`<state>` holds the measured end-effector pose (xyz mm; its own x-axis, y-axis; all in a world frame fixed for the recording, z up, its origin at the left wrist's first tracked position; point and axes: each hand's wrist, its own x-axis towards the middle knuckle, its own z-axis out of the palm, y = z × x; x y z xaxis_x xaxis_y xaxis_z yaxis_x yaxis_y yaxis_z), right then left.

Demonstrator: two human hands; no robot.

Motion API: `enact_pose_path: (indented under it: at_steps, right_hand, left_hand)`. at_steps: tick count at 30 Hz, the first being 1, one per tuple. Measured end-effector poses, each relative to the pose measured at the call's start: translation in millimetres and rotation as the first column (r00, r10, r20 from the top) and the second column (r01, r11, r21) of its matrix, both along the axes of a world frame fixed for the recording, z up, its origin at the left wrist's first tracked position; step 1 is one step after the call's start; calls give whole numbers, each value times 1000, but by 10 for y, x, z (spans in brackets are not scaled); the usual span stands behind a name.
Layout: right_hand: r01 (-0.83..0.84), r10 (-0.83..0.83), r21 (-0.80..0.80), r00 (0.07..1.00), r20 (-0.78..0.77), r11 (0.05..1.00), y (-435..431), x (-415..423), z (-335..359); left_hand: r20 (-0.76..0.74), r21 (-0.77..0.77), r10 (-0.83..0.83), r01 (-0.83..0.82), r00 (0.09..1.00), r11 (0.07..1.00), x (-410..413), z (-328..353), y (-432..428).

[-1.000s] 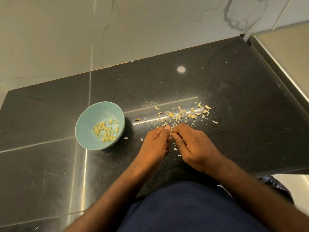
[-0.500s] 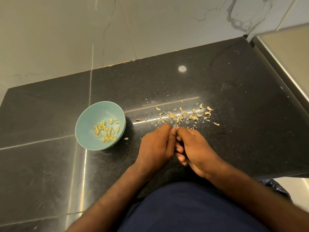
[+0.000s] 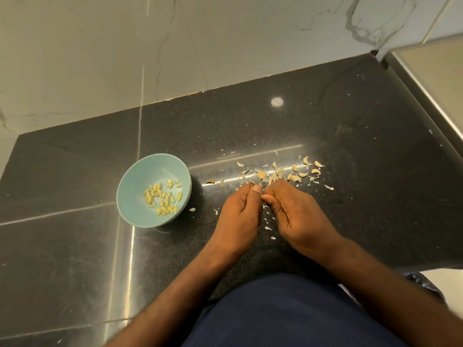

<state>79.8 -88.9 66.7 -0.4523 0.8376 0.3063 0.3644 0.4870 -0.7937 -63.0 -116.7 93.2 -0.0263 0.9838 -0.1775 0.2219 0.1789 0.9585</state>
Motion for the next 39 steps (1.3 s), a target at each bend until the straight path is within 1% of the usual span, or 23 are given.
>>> enact_pose_path:
  at_steps: [3, 6, 8, 10, 11, 12, 13, 16, 18, 19, 20, 22, 24, 27, 30, 35, 39]
  right_hand:
    - [10, -10, 102, 1000, -5, 995, 15, 21, -7]
    - [69, -63, 183, 997, -43, 981, 35, 49, 9]
    - [151, -134, 129, 982, -130, 980, 53, 65, 48]
    - [164, -164, -20, 962, -218, 986, 68, 68, 115]
    - [140, -159, -97, 961, -225, 985, 79, 65, 146]
    - [107, -136, -150, 970, -202, 983, 93, 61, 164]
    - [72, -97, -161, 983, -159, 984, 105, 58, 172]
    - [5, -10, -95, 998, -58, 996, 117, 63, 149]
    - [-3, -1, -116, 999, -39, 993, 113, 65, 140]
    - [-3, -3, -144, 999, -37, 990, 104, 55, 145]
    - [2, -10, -182, 999, -45, 983, 92, 43, 153]
    - [11, -36, -268, 995, -90, 963, 67, 17, 190]
    - [11, -65, -358, 988, -142, 933, 54, 2, 230]
    - [1, -109, -467, 972, -206, 884, 37, -7, 272]
    - [2, -125, -517, 971, -203, 856, 14, -18, 294]
    - [-95, -154, -702, 947, -283, 706, -11, -33, 340]
    - [-169, -180, -760, 918, -353, 627, -27, -35, 431]
  left_hand:
    - [90, -64, 5, 1, 996, 998, 5, 65, 6]
    - [122, -86, 24, -14, 992, 996, 18, 130, 43]
    - [106, -67, 35, -28, 994, 997, 6, 152, 73]
    - [84, -57, 39, -34, 996, 998, -19, 162, 88]
    - [73, -56, 40, -36, 997, 998, -33, 158, 91]
    - [57, -56, 38, -35, 998, 998, -45, 149, 92]
    - [37, -58, 34, -31, 999, 998, -58, 140, 90]
    - [19, -107, 23, -21, 1000, 994, -59, 125, 81]
    - [8, -115, 16, -15, 1000, 993, -41, 135, 73]
    - [-51, -64, 2, -5, 999, 998, -35, 132, 68]
    - [-145, 18, -12, 15, 989, 1000, -36, 120, 65]
    - [-326, 165, -30, 88, 945, 982, -45, 94, 54]
    - [-432, 226, -53, 165, 900, 960, -70, 76, 52]
    - [-562, 267, -83, 275, 823, 924, -111, 81, 60]
    - [-640, 325, -68, 350, 765, 878, -152, 95, 81]
    - [-707, 376, -52, 438, 705, 817, -230, 153, 133]
    - [-751, 401, -31, 492, 660, 773, -272, 209, 174]
